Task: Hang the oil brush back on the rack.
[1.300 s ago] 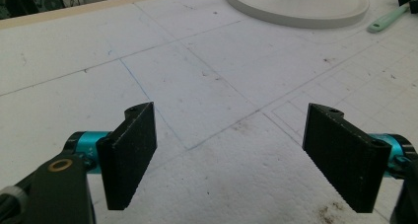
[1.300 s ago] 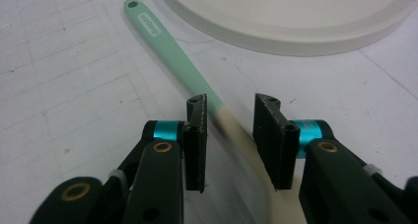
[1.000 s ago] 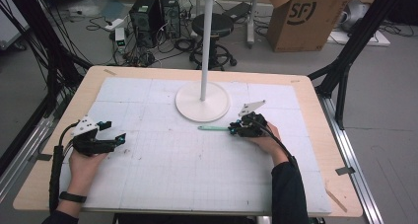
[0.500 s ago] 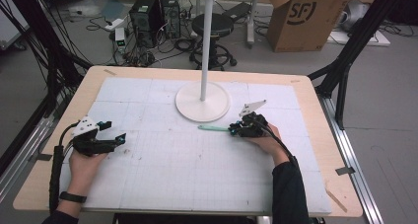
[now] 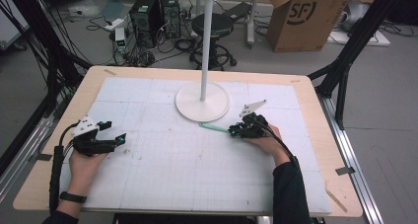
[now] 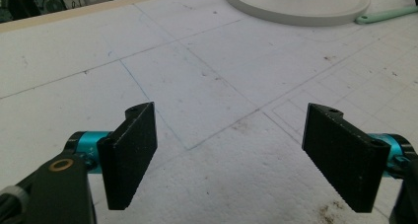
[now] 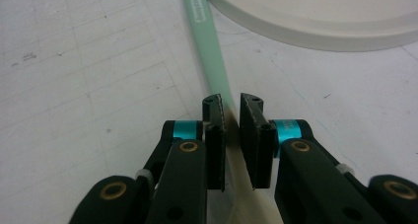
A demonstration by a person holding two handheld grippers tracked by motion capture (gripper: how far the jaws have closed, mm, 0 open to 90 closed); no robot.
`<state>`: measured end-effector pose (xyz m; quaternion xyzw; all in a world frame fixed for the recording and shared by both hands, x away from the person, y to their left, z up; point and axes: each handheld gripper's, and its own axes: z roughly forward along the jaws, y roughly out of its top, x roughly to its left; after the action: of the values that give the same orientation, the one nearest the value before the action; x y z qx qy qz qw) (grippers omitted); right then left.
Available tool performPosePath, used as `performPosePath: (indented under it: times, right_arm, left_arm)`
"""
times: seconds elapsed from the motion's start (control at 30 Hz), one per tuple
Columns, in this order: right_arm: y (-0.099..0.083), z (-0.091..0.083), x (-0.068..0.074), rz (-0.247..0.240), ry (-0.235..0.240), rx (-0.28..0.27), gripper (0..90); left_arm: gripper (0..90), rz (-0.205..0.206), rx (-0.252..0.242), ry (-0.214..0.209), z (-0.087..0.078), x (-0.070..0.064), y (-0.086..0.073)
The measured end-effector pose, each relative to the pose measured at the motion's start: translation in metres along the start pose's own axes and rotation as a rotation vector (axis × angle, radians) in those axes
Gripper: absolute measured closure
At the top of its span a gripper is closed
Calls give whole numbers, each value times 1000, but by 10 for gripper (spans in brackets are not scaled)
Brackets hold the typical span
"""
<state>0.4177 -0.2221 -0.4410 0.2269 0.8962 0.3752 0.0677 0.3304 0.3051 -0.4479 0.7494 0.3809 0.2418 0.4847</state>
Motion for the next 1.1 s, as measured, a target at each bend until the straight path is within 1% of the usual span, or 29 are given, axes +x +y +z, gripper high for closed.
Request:
performPosePath:
  times: [0.03,0.13,0.17,0.23,0.27,0.33,0.37,0.43,0.47,0.53,0.67,0.73,0.93,1.0,1.07,1.1]
  right_arm:
    - [1,0,1,-3,-5,4,818]
    - [1,-1,4,5,29,12,826]
    - [1,-2,6,9,33,12,827]
    - [0,-3,8,5,33,2,827]
    - [-1,-5,10,14,34,-7,828]
    - [0,-9,11,16,32,-33,828]
    - [1,-10,13,20,35,-35,828]
    - [2,-11,15,8,23,-29,828]
    - [2,-11,16,8,26,-26,828]
    - [3,-11,17,11,21,-36,829]
    - [6,-17,18,33,23,-81,828]
    - [7,-22,19,38,10,-104,828]
    - [12,-46,19,77,-17,-224,828]
    - [13,-55,20,95,-31,-251,828]
    - [15,-63,20,102,-48,-274,828]
    - [16,-67,20,108,-50,-287,828]
  left_arm:
    - [218,1,1,0,0,0,0]
    - [218,1,1,0,0,0,0]
    - [218,2,2,1,0,0,0]
    - [219,2,2,1,0,0,0]
    - [219,3,1,2,0,0,0]
    - [219,4,1,2,0,0,0]
    - [219,4,1,2,0,0,0]
    - [220,3,2,3,0,0,0]
    - [220,3,1,3,0,0,0]
    - [220,2,2,3,0,0,0]
    - [220,2,2,3,0,0,0]
    - [220,3,2,2,0,0,0]
    - [219,2,2,3,0,0,0]
    - [219,-1,0,2,0,0,0]
    - [218,-2,0,2,0,1,0]
    - [217,-3,0,2,0,1,0]
